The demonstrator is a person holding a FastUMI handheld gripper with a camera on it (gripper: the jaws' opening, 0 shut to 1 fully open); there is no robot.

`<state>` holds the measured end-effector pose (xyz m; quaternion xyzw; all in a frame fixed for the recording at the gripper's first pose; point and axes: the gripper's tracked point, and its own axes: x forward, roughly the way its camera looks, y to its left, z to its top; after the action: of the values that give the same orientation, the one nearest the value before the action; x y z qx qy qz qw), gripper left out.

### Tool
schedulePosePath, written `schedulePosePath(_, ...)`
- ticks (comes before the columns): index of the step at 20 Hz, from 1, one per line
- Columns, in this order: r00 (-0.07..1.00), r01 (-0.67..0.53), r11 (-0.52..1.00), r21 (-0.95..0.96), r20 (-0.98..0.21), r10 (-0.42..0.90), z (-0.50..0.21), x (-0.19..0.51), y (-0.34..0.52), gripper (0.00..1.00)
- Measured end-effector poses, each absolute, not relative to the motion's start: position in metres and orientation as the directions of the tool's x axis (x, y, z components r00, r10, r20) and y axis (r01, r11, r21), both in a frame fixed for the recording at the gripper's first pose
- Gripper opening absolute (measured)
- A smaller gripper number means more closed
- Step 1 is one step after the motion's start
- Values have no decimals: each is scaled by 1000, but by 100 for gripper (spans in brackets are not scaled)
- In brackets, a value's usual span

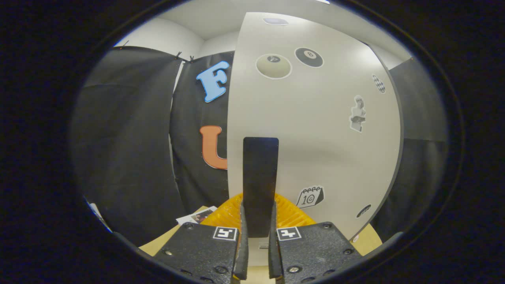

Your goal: Open the shoe cabinet door, grab the shoes and put them into the shoe cabinet, then close the shoe cabinet door.

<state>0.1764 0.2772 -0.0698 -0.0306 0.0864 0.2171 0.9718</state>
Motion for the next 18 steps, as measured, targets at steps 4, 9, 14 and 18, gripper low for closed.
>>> schedulePosePath(4, 849, -505, 863, -2, -183, 496, -65, 146, 263, 23)
schedulePosePath(9, 825, -545, 838, 7, -176, 537, -62, 119, 231, 23)
schedulePosePath(14, 813, -564, 826, 12, -165, 558, -60, 102, 204, 23)
schedulePosePath(18, 804, -578, 816, 20, -157, 573, -59, 89, 183, 23)
